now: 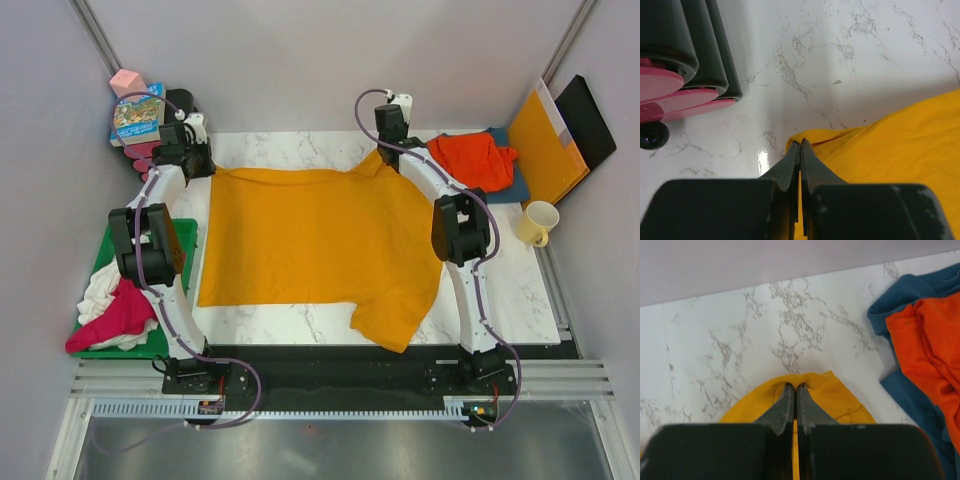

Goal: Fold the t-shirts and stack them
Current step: Flatten the tshirt out

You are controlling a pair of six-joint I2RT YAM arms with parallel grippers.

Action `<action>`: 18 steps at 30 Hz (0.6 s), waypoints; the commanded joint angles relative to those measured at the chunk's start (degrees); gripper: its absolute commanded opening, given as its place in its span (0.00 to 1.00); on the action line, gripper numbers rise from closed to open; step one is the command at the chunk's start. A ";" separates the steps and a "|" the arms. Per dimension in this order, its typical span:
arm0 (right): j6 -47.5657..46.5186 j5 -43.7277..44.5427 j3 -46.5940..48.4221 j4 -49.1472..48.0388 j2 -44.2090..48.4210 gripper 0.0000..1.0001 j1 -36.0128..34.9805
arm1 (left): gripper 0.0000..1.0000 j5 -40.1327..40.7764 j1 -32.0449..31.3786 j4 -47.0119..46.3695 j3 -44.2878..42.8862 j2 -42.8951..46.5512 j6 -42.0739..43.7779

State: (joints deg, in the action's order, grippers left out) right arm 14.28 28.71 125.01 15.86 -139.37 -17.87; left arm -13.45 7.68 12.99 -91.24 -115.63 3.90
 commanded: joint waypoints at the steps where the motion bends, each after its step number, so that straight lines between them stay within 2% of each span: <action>1: 1.09 2.66 -6.43 -3.73 9.18 0.00 -1.47 | 0.02 2.02 0.23 -2.54 -2.80 0.50 -0.12; 8: 4.17 5.39 -23.55 -8.38 19.30 0.00 -2.26 | 0.02 3.17 0.23 -1.22 -2.37 1.20 0.14; 18: 5.40 7.50 -36.58 -9.97 30.90 0.00 -2.52 | 0.02 4.75 0.58 -0.69 0.36 4.45 1.81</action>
State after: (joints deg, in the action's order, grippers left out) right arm 18.39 33.93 91.18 8.45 -113.19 -20.36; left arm -10.39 7.75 13.37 -91.68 -115.52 3.97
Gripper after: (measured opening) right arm 0.013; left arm 0.025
